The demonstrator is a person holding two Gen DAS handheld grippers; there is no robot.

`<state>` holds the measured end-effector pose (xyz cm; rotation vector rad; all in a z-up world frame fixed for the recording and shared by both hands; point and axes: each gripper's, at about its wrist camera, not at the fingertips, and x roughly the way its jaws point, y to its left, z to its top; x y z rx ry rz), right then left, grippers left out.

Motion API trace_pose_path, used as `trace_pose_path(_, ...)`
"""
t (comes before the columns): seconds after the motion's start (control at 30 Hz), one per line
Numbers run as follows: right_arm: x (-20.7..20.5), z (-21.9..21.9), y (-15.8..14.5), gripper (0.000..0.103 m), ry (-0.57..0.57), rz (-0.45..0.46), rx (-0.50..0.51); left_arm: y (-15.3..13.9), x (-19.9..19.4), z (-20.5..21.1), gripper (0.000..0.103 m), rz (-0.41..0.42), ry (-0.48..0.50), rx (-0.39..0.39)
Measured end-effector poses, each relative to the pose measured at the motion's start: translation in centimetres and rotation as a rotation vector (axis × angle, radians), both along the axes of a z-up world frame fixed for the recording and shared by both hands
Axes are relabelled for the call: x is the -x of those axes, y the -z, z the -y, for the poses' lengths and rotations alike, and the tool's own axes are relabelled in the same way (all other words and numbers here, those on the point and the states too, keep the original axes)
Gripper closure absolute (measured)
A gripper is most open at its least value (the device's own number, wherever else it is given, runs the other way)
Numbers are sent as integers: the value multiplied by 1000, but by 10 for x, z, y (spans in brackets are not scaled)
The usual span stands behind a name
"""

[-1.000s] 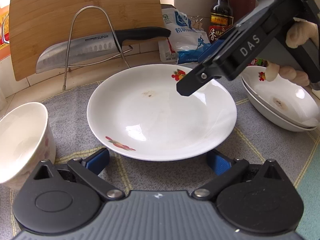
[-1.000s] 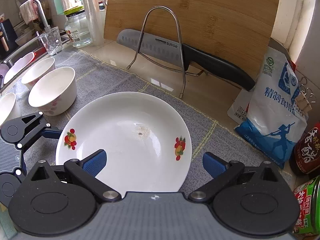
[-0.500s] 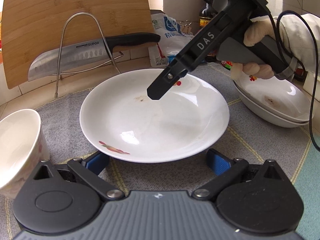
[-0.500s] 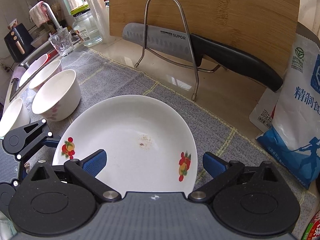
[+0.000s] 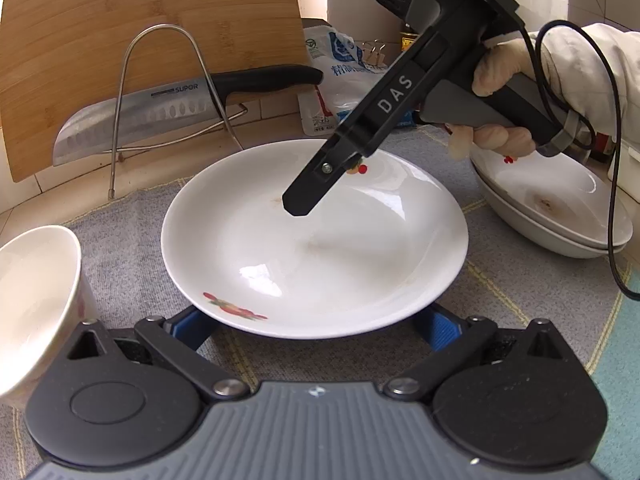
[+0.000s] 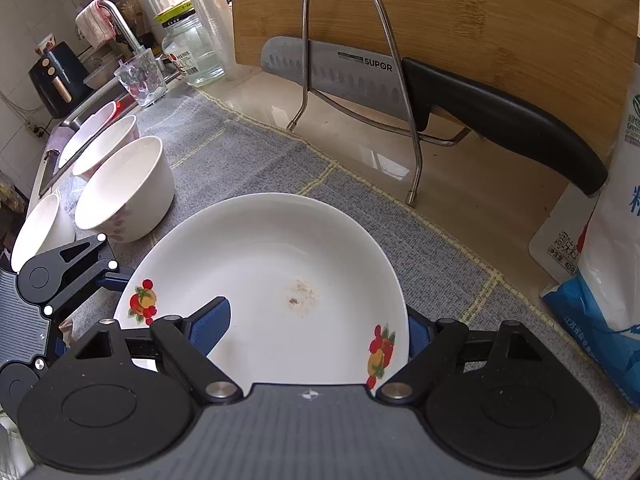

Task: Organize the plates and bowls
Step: 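Lift the fruit-decal plate with the right tool and carry it over the plate stack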

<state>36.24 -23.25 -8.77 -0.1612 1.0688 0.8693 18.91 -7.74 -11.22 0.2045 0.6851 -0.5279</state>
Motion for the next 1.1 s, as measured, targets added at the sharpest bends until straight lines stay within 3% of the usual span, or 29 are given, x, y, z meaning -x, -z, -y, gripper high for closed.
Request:
trace_pose_path(0.57,1,2,-2,12,25,-36,-13,-2,0,-1,2,-10,10,-11)
trace_pose_path(1.1,38,-5,-18,12,44,-53,-47,-20,33,-11,2,-43,49,-43)
